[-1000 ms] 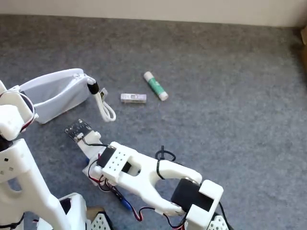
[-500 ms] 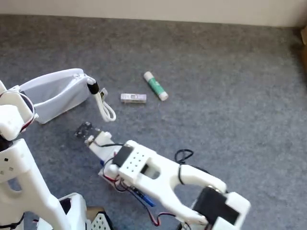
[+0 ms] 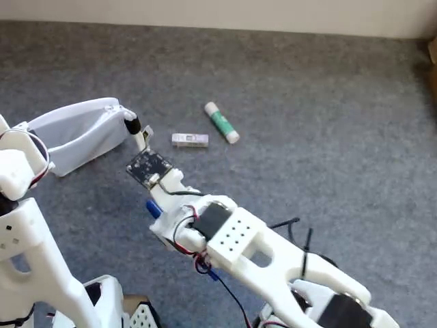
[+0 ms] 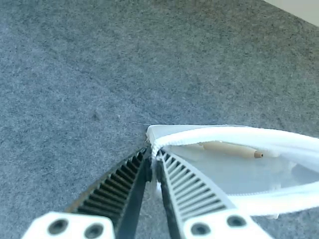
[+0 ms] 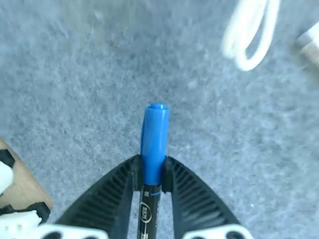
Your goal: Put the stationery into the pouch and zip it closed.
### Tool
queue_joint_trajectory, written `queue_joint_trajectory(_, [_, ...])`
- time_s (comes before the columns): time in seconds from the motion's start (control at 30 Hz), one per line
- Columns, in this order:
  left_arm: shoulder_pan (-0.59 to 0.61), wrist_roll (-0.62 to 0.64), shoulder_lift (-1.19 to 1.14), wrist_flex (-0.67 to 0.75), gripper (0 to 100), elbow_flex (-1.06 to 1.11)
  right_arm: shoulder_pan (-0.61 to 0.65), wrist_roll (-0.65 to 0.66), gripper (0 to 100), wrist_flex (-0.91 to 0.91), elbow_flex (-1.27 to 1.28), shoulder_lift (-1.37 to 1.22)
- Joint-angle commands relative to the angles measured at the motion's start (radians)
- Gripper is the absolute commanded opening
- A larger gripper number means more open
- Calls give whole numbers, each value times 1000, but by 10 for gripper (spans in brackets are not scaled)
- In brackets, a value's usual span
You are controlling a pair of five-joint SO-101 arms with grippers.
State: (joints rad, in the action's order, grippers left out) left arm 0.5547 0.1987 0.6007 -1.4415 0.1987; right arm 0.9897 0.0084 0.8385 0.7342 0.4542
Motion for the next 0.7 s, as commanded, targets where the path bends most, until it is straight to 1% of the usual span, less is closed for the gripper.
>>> queue_joint_trajectory(0.0, [12, 11, -12, -6, 7, 30, -18, 6, 3, -1, -1, 107])
queue_joint_trajectory(0.2, [12, 11, -13, -6, 7, 30, -31, 11, 3, -44, 48, 193])
queue_joint_trajectory(0.4, [12, 11, -13, 5, 7, 50, -70, 8, 3, -165, 143, 314])
queue_joint_trajectory(0.67, [12, 11, -13, 17, 7, 54, -71, 6, 3, -275, 239, 444])
